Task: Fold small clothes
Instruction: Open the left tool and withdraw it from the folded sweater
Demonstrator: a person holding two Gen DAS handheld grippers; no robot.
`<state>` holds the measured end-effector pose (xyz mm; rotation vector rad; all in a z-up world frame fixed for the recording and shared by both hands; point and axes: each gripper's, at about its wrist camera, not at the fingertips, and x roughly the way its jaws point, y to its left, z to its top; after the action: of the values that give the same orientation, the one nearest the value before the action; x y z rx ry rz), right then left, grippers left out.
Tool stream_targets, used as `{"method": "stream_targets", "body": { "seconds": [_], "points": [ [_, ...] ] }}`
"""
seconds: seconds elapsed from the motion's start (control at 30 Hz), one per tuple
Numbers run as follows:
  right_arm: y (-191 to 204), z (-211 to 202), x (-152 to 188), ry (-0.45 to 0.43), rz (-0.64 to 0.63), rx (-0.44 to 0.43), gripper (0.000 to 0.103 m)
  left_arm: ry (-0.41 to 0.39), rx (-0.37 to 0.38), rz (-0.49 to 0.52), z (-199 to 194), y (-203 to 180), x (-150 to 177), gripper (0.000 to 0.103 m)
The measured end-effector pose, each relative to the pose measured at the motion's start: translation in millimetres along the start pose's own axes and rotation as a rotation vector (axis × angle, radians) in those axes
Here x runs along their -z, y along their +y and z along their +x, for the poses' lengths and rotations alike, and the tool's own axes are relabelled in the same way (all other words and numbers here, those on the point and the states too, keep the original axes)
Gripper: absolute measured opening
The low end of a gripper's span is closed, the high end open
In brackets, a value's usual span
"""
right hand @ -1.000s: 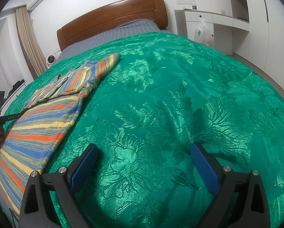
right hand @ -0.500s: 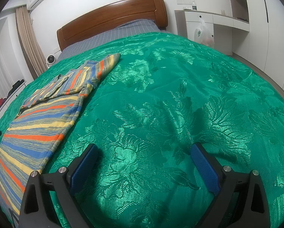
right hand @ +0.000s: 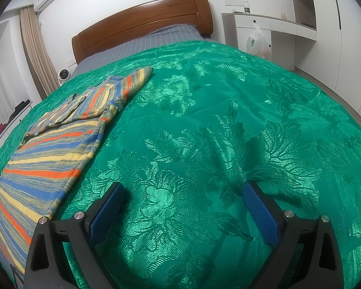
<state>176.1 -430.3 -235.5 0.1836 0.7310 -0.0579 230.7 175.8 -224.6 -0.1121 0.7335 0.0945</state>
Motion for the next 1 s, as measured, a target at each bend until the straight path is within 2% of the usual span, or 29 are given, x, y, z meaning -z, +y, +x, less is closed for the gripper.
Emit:
{"method": "stream_targets", "body": {
  "seconds": [1.0],
  "points": [
    [-2.7,-0.7,1.5,-0.009,0.004,-0.006,0.098,-0.005,-0.003,0.002,-0.3,0.4,1.2,0.103]
  ]
}}
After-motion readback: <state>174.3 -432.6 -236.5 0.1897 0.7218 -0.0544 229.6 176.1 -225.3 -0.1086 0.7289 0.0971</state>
